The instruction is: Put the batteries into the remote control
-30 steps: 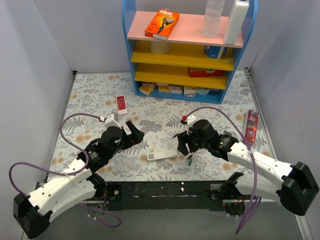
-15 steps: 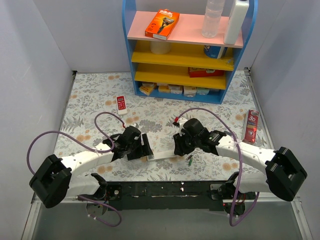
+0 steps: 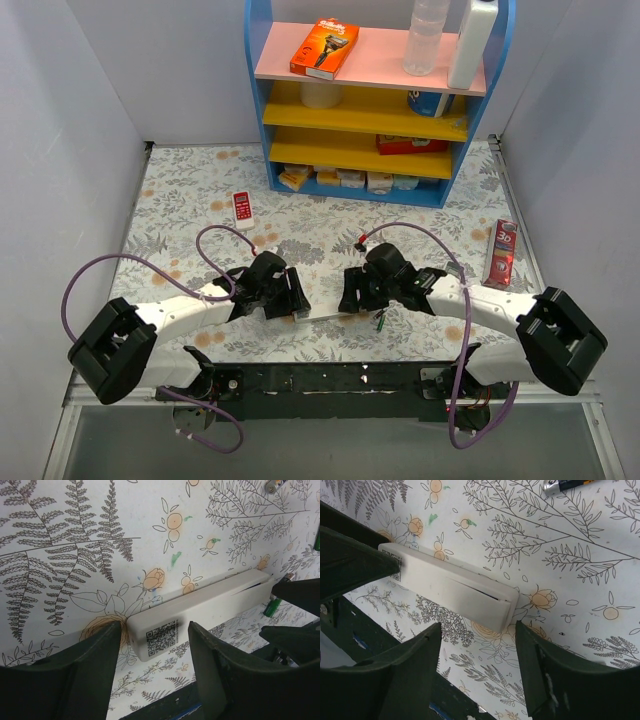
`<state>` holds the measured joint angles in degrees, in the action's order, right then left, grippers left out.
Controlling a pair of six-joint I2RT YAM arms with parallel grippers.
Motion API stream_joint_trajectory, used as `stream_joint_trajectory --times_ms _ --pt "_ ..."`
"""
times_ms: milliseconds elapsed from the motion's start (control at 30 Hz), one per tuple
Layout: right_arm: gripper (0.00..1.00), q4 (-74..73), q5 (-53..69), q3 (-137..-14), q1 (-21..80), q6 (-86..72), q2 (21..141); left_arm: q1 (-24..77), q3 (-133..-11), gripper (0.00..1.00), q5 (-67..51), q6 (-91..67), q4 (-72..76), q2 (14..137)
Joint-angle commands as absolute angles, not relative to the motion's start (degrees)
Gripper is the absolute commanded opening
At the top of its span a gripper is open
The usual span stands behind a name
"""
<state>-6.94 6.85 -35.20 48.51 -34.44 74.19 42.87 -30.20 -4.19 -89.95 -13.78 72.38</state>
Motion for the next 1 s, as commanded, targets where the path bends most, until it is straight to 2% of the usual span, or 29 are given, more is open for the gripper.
stream_joint_trajectory --times_ms 0,233,667,967 --pt "0.69 -3.0 5.6 -35.4 49.5 -37.8 75.5 43.2 -27.9 0.52 -4.5 -90.1 -15.0 73.7" --pt "0.7 -4.7 2.3 -38.4 52.2 -38.8 80.1 43.2 -26.9 0.45 -4.6 -90.5 -14.8 74.0" --pt "0.68 -7.8 -4.7 -41.5 53.8 -40.9 82.7 43.2 -26.1 0.4 -4.1 -90.3 -14.1 74.9" --pt "0.74 -8.8 -6.0 -42.5 53.9 -40.8 82.6 43.2 -26.0 0.37 -3.8 -90.1 -14.2 75.3"
